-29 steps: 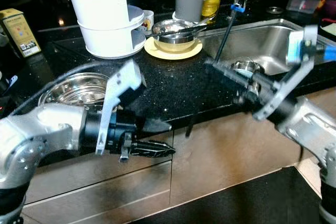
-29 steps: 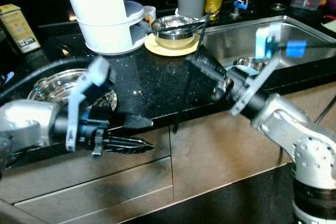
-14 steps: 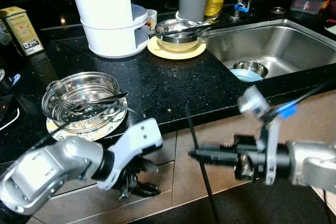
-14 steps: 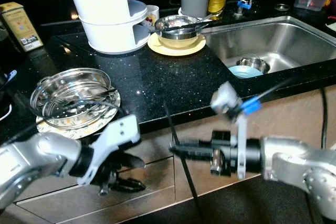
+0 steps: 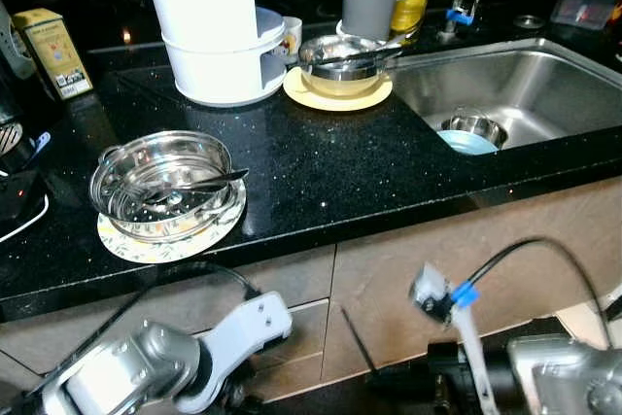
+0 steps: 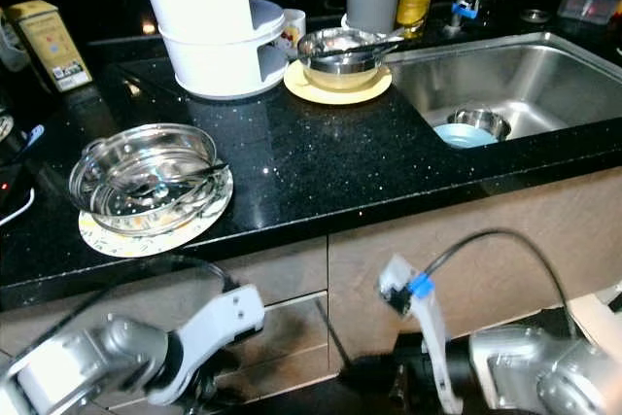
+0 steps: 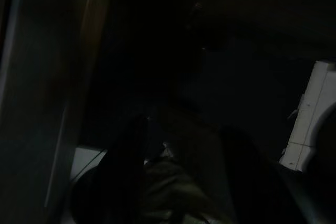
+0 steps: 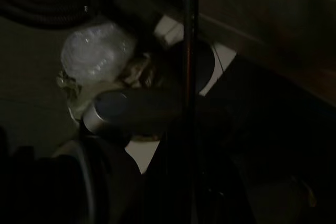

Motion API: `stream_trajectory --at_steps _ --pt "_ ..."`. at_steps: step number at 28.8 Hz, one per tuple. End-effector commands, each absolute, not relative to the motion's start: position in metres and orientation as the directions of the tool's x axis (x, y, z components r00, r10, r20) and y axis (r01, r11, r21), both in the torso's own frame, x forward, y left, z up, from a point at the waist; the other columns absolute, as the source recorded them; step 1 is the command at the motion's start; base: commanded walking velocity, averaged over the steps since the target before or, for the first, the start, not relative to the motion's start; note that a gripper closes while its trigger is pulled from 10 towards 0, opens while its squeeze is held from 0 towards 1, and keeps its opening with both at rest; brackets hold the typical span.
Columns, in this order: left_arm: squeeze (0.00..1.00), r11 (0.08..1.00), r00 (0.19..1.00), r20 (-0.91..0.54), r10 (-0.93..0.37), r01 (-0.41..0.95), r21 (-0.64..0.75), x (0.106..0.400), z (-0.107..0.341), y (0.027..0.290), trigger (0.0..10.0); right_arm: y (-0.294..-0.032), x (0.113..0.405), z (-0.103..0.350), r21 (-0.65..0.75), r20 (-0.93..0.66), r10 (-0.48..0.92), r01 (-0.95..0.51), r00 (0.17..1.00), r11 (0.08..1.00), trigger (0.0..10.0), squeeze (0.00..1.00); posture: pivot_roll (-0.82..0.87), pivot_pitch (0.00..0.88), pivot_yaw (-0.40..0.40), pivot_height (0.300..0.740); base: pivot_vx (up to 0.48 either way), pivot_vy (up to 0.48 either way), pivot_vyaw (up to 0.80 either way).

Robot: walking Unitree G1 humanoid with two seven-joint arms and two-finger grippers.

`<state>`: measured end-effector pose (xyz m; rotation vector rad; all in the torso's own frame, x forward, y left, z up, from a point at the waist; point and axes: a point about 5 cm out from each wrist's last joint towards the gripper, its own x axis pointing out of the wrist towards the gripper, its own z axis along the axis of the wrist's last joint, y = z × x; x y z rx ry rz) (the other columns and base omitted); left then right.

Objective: Kitchen organization

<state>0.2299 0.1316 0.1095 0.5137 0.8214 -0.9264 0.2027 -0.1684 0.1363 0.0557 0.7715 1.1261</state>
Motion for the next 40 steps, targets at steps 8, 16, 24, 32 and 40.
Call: stream_trajectory --at_steps 8,16,24,32,40 --pt "0.00 0.816 0.479 -0.831 -0.282 0.576 0.055 0.232 0.048 0.159 10.0 -0.160 0.216 0.059 0.343 -0.549 0.708 -0.653 0.444 0.675 0.0 0.00 -0.03 0.135 0.027 0.740 0.000 0.000 0.00" --pt "0.00 0.878 0.478 -0.860 -0.178 0.473 0.081 0.221 -0.001 0.172 10.0 -0.150 0.200 -0.010 0.327 -0.697 0.565 -0.506 0.442 0.798 0.0 0.00 -0.03 0.119 0.019 0.740 0.000 0.000 0.00" --pt "0.00 0.971 0.667 -0.740 -0.084 0.223 0.091 0.223 -0.038 0.174 10.0 -0.146 0.214 -0.046 0.259 -0.665 0.346 -0.230 0.662 0.938 9.3 0.00 -0.04 0.103 0.014 0.740 0.000 0.000 0.00" --pt "0.00 0.980 0.697 -0.711 -0.093 0.188 0.056 0.225 -0.048 0.168 10.0 -0.145 0.213 -0.058 0.242 -0.688 0.254 -0.115 0.680 0.964 10.0 0.00 -0.05 0.106 0.017 0.740 0.000 0.000 0.00" --pt "0.00 0.968 0.726 -0.678 -0.113 0.235 0.089 0.227 -0.050 0.164 10.0 -0.144 0.203 -0.068 0.250 -0.699 0.237 -0.080 0.675 0.965 10.0 0.00 -0.05 0.108 0.020 0.740 0.000 0.000 0.00"
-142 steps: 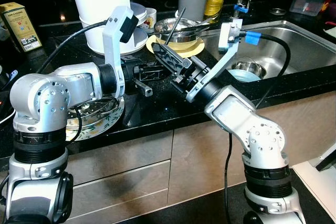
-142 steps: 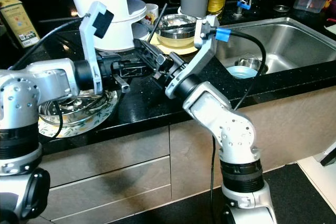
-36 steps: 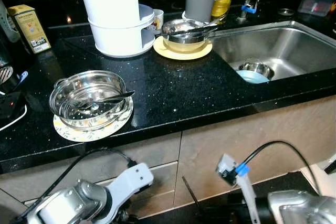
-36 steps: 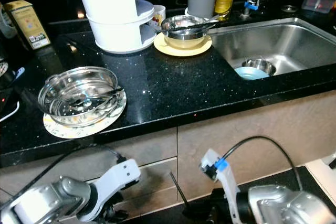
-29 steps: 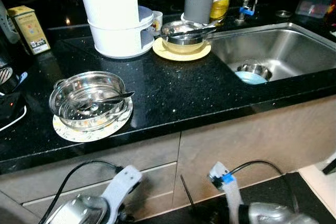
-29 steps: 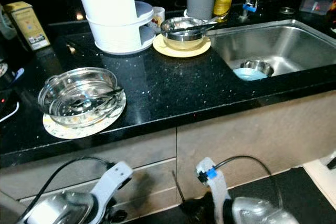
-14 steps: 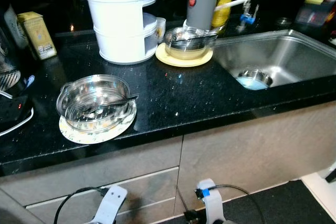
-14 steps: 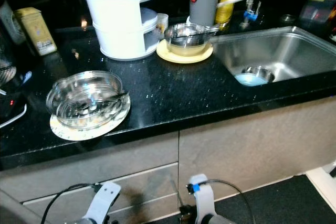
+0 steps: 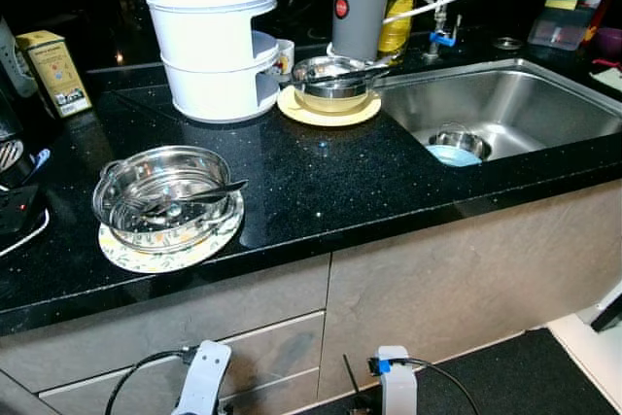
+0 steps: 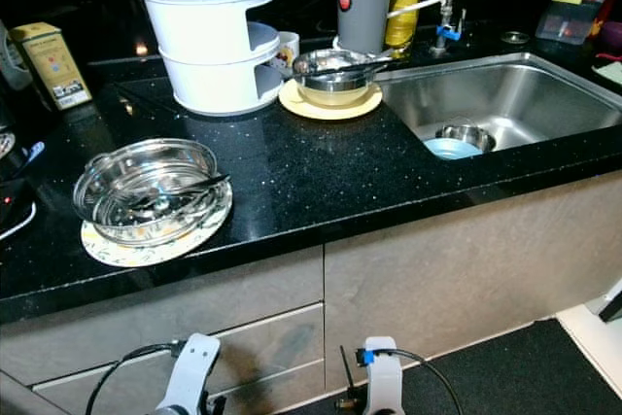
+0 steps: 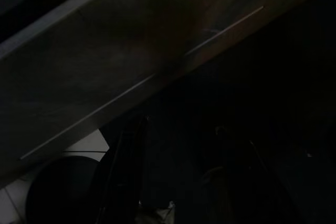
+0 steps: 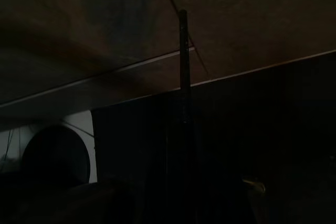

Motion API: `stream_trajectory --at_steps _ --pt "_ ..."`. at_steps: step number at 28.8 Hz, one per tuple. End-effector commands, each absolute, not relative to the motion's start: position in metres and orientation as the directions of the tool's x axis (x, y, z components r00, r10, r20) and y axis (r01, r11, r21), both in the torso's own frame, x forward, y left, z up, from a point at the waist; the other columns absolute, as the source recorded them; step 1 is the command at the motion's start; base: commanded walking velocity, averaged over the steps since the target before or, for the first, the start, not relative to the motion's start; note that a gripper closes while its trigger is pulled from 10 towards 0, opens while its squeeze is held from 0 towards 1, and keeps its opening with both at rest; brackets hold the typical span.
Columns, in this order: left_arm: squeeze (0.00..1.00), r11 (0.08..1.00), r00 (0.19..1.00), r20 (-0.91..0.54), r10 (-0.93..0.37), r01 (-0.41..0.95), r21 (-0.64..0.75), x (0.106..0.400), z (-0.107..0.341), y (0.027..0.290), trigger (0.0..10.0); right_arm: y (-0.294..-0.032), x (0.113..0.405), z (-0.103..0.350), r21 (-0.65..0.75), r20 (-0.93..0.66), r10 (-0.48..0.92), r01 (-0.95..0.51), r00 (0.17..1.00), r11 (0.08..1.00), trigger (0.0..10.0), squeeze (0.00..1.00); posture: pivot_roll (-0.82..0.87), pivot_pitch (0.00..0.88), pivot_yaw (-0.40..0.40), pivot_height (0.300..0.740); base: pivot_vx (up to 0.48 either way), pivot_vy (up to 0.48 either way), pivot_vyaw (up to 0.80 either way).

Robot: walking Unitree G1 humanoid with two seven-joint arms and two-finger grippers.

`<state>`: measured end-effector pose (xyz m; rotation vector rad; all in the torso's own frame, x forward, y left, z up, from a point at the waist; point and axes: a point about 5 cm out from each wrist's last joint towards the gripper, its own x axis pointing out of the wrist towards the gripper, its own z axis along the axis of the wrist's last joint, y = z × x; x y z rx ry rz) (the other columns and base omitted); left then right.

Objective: Kitchen organization

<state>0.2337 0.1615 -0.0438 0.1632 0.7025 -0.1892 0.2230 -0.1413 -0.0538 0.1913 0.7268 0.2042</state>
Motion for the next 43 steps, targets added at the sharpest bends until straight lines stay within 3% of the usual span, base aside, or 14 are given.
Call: stream_trajectory --at_steps 1,13,33,43 --pt "0.00 0.965 0.713 -0.692 -0.114 0.245 0.092 0.226 -0.051 0.164 10.0 -0.146 0.200 -0.070 0.255 -0.701 0.233 -0.068 0.673 0.965 10.0 0.00 -0.05 0.108 0.019 0.740 0.000 0.000 0.00" --pt "0.00 0.967 0.712 -0.698 -0.079 0.226 0.121 0.224 -0.055 0.169 10.0 -0.153 0.192 -0.076 0.243 -0.716 0.195 -0.023 0.670 0.970 10.0 0.00 -0.06 0.112 0.024 0.740 0.000 0.000 0.73" --pt "0.00 0.982 0.745 -0.663 -0.071 0.168 0.083 0.230 -0.052 0.164 10.0 -0.163 0.185 -0.080 0.228 -0.728 0.165 0.008 0.665 0.974 10.0 0.00 -0.07 0.125 0.023 0.740 0.000 0.000 0.00" --pt "0.00 0.986 0.746 -0.662 -0.071 0.151 0.066 0.231 -0.052 0.162 10.0 -0.163 0.186 -0.079 0.227 -0.724 0.173 -0.006 0.668 0.974 10.0 0.00 -0.07 0.125 0.018 0.740 0.000 -0.447 0.00"
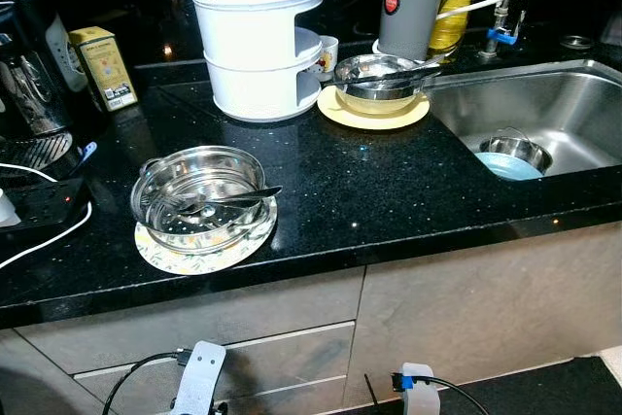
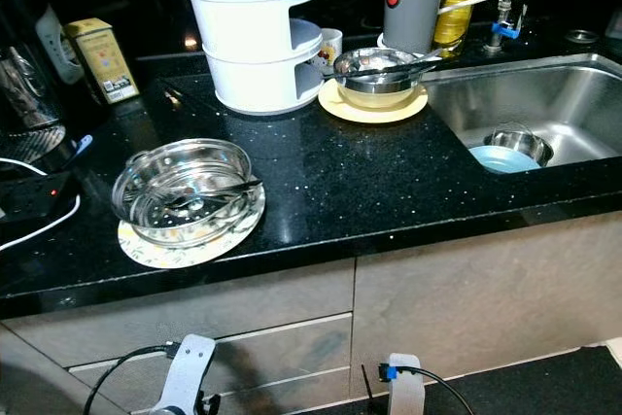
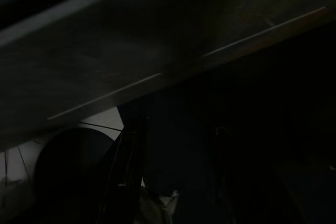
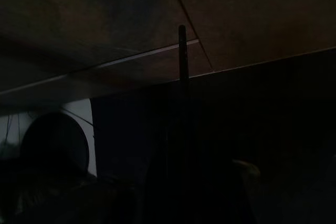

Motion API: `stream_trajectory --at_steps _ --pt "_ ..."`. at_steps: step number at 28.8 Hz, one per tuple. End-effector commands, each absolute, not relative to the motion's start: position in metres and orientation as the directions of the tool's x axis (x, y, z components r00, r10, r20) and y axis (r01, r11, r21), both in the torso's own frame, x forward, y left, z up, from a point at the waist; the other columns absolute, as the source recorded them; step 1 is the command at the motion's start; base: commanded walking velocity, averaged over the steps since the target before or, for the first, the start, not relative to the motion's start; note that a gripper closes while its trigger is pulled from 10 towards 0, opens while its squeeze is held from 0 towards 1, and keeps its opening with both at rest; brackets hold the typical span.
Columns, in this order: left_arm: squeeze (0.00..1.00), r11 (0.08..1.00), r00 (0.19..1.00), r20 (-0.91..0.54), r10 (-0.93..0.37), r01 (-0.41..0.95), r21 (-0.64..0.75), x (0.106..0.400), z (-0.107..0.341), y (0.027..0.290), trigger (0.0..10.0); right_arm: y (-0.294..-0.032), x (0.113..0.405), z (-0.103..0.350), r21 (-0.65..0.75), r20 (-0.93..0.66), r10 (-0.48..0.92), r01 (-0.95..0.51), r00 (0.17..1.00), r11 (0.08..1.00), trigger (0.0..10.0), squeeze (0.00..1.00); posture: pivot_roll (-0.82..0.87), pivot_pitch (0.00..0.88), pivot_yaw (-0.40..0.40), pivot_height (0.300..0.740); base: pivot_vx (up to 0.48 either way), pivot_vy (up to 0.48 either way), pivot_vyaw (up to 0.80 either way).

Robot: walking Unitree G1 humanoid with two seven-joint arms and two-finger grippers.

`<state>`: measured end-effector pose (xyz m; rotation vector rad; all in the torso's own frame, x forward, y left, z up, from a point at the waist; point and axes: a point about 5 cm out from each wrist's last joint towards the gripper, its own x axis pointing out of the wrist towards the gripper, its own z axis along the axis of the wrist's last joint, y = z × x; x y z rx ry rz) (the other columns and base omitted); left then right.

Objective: Kitchen organization

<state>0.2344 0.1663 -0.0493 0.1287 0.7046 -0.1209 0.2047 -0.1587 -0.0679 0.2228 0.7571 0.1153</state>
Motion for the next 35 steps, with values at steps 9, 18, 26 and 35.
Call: stream_trajectory --at_steps 9,18,26,35 --pt "0.00 0.990 0.753 -0.655 -0.065 0.133 0.054 0.2344 -0.0508 0.1611 10.0 -0.1651 0.1867 -0.0786 0.222 -0.723 0.175 -0.015 0.668 0.975 10.0 0.00 -0.08 0.120 0.015 0.740 0.000 -0.480 0.00" --pt "0.00 0.990 0.758 -0.649 -0.068 0.133 0.052 0.2357 -0.0500 0.1599 10.0 -0.1662 0.1863 -0.0786 0.218 -0.723 0.178 -0.024 0.667 0.976 10.0 0.00 -0.08 0.111 0.011 0.740 0.000 -0.480 0.00" --pt "0.00 0.990 0.756 -0.651 -0.065 0.128 0.051 0.2356 -0.0505 0.1608 10.0 -0.1674 0.1857 -0.0789 0.213 -0.725 0.178 -0.028 0.665 0.977 10.0 0.00 -0.09 0.105 0.007 0.740 0.000 -0.480 0.00" --pt "0.00 0.992 0.757 -0.651 -0.061 0.121 0.047 0.2358 -0.0507 0.1608 10.0 -0.1678 0.1870 -0.0782 0.211 -0.723 0.178 -0.032 0.668 0.977 10.0 0.00 -0.09 0.105 0.006 0.740 0.000 -0.480 0.00"
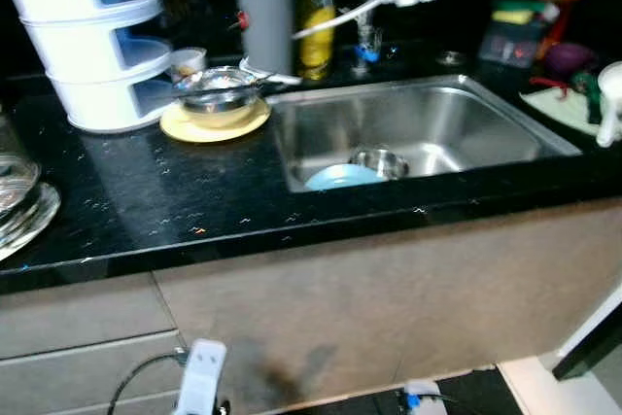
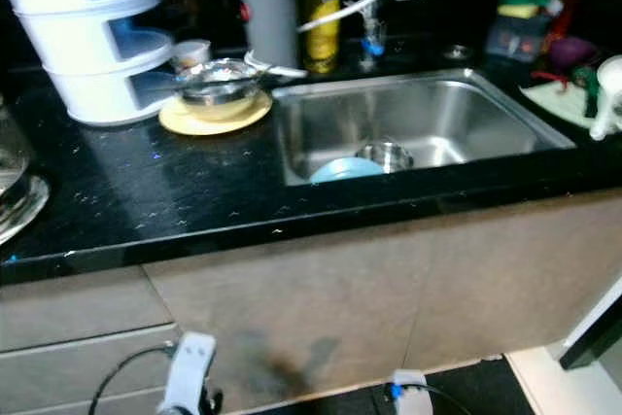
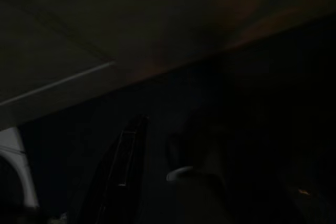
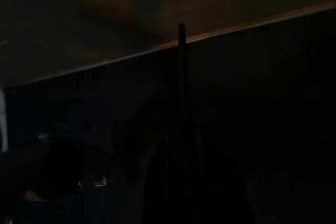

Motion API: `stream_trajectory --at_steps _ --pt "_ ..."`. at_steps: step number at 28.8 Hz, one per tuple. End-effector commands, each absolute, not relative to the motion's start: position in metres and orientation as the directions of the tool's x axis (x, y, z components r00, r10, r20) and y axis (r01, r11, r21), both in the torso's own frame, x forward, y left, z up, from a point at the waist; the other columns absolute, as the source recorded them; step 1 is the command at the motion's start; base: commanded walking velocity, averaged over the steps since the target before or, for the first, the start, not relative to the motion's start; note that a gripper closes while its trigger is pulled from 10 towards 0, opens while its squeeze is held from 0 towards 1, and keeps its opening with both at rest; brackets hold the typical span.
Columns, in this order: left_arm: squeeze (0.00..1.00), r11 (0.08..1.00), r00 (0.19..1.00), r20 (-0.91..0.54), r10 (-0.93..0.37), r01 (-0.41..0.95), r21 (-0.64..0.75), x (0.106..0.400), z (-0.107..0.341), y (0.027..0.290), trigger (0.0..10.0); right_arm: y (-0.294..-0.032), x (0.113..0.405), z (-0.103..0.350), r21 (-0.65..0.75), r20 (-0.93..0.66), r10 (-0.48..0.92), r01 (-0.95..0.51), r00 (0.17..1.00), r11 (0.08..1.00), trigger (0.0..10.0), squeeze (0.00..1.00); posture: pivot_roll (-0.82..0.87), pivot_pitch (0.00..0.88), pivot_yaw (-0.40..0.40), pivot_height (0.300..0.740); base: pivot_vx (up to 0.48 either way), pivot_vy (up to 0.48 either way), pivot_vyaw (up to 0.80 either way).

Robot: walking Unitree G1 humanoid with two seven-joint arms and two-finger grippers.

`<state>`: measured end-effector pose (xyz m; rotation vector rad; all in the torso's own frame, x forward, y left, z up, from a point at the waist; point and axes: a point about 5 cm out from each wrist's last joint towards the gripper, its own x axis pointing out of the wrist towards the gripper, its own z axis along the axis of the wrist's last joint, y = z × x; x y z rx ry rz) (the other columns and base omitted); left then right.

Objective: Kitchen organization

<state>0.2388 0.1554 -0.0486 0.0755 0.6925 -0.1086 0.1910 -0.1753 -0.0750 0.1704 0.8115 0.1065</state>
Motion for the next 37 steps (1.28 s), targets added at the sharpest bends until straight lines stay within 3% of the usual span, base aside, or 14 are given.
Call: stream_trajectory --at_steps 1,15,19,28,37 --pt "0.00 0.992 0.757 -0.650 -0.061 0.121 0.047 0.2359 -0.0506 0.1606 10.0 -0.1677 0.1872 -0.0781 0.211 -0.722 0.178 -0.032 0.668 0.977 10.0 0.00 -0.09 0.107 0.006 0.740 0.000 -0.480 0.00" --pt "0.00 0.993 0.755 -0.653 -0.053 0.111 0.049 0.2360 -0.0511 0.1612 10.0 -0.1687 0.1872 -0.0782 0.207 -0.725 0.175 -0.033 0.667 0.978 10.0 0.00 -0.09 0.109 0.006 0.740 0.000 -0.480 0.00" --pt "0.00 0.997 0.752 -0.658 -0.043 0.072 0.017 0.2366 -0.0512 0.1612 10.0 -0.1699 0.1868 -0.0783 0.201 -0.727 0.173 -0.035 0.665 0.979 10.0 0.00 -0.10 0.110 0.005 0.740 0.000 0.000 0.00" --pt "0.00 0.996 0.769 -0.636 -0.063 0.092 0.013 0.2402 -0.0480 0.1598 10.0 -0.1692 0.1876 -0.0781 0.202 -0.727 0.175 -0.037 0.664 0.979 10.0 0.00 -0.10 0.109 0.003 0.740 0.000 0.462 0.00" --pt "0.00 0.986 0.787 -0.613 -0.068 0.145 0.077 0.2432 -0.0445 0.1617 10.0 -0.1668 0.1945 -0.0739 0.194 -0.702 0.190 -0.073 0.686 0.978 10.0 0.00 -0.09 0.108 0.004 0.740 0.000 0.000 0.00"
